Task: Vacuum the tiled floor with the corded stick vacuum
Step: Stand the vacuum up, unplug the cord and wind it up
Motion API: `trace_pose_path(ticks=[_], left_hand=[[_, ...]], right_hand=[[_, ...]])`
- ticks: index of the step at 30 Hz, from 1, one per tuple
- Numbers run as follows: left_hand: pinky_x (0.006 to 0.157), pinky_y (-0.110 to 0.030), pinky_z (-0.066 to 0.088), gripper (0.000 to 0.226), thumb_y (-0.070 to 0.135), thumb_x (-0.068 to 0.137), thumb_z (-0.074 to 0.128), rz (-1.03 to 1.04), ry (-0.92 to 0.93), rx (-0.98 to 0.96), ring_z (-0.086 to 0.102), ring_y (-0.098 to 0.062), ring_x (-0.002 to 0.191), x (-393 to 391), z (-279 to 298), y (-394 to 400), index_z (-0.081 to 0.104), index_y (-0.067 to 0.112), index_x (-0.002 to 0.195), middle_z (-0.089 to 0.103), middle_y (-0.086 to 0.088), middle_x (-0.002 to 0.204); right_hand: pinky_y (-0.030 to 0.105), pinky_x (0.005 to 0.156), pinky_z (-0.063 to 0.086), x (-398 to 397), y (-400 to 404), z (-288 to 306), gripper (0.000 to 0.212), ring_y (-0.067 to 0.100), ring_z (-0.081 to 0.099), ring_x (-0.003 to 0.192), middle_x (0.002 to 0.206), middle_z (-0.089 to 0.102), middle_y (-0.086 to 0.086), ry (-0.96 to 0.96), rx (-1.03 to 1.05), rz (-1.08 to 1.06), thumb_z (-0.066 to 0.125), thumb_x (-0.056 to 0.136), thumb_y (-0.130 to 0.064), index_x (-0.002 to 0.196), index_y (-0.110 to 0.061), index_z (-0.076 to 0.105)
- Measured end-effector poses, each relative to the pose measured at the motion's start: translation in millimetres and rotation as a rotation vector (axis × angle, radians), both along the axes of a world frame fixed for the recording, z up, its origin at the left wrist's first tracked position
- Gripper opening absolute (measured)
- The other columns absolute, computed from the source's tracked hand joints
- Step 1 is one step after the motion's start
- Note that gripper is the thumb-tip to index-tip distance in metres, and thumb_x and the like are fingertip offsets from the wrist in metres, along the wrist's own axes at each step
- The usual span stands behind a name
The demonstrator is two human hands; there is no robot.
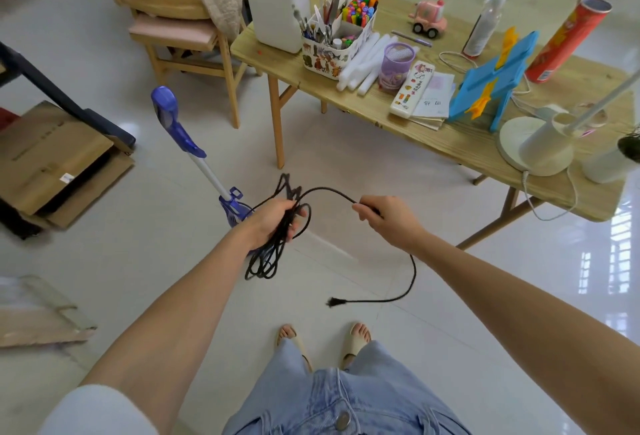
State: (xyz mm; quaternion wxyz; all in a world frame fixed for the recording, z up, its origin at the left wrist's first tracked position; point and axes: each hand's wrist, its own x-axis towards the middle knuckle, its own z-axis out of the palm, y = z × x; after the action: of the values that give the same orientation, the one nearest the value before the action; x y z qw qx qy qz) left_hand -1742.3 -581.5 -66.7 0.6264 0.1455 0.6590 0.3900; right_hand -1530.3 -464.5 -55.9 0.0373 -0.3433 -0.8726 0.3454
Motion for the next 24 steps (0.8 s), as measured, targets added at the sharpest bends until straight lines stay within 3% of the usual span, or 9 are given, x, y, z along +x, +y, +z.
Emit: trace_pose_path(ticks=[6,10,16,20,24], left_hand=[[0.044,-0.023,0.033,0.054,0.048,0.101,0.025,-0.136,-0.132,0.062,0.035,-0.012,0.043,-5.2,15.5,1.8,0.055,0.008,0.082,0.039,0.002,0.052],[0.037,-0.019,0.015,0.042,0.045,0.101,0.032,-0.18,-0.212,0.129,0.019,-0.004,0.035,-1.0,24.4,3.8,0.042,0.017,0.072,0.022,0.011,0.046],[0.029,-0.016,0.016,0.04,0.039,0.103,0.032,0.365,-0.5,0.303,0.022,-0.002,0.027,-15.3,24.6,8.2,0.039,0.019,0.069,0.025,0.01,0.038],[0.028,-0.017,0.014,0.041,0.039,0.104,0.032,0.649,-0.488,0.344,0.019,-0.003,0.027,-20.2,17.9,15.7,0.042,0.018,0.07,0.024,0.01,0.038],[0.03,-0.018,0.012,0.044,0.038,0.104,0.035,0.978,-0.438,0.345,0.017,-0.005,0.028,-35.5,16.2,15.1,0.045,0.017,0.067,0.025,0.009,0.039]], right_hand=[[0.035,0.058,0.038,-18.9,0.6,1.1,0.034,0.019,0.048,0.058,0.06,0.05,-0.001,-0.047,0.013,0.135,0.045,0.101,-0.033,0.078,-0.011,0.056],[0.036,0.056,0.041,-29.7,6.0,-1.8,0.034,0.018,0.05,0.056,0.06,0.051,-0.002,-0.002,0.059,0.087,0.041,0.101,-0.038,0.081,-0.015,0.055],[0.039,0.057,0.042,-9.2,26.3,-24.8,0.042,0.033,0.056,0.067,0.069,0.057,0.006,-0.16,0.189,-0.088,0.026,0.101,-0.047,0.084,-0.014,0.046],[0.036,0.058,0.037,-8.2,18.0,-34.3,0.04,0.034,0.058,0.072,0.077,0.061,0.008,-0.292,0.189,-0.054,0.023,0.102,-0.047,0.09,-0.015,0.044],[0.036,0.06,0.034,3.5,16.5,-45.2,0.037,0.033,0.054,0.073,0.073,0.052,0.009,-0.325,0.079,-0.112,0.026,0.103,-0.042,0.088,-0.012,0.04]])
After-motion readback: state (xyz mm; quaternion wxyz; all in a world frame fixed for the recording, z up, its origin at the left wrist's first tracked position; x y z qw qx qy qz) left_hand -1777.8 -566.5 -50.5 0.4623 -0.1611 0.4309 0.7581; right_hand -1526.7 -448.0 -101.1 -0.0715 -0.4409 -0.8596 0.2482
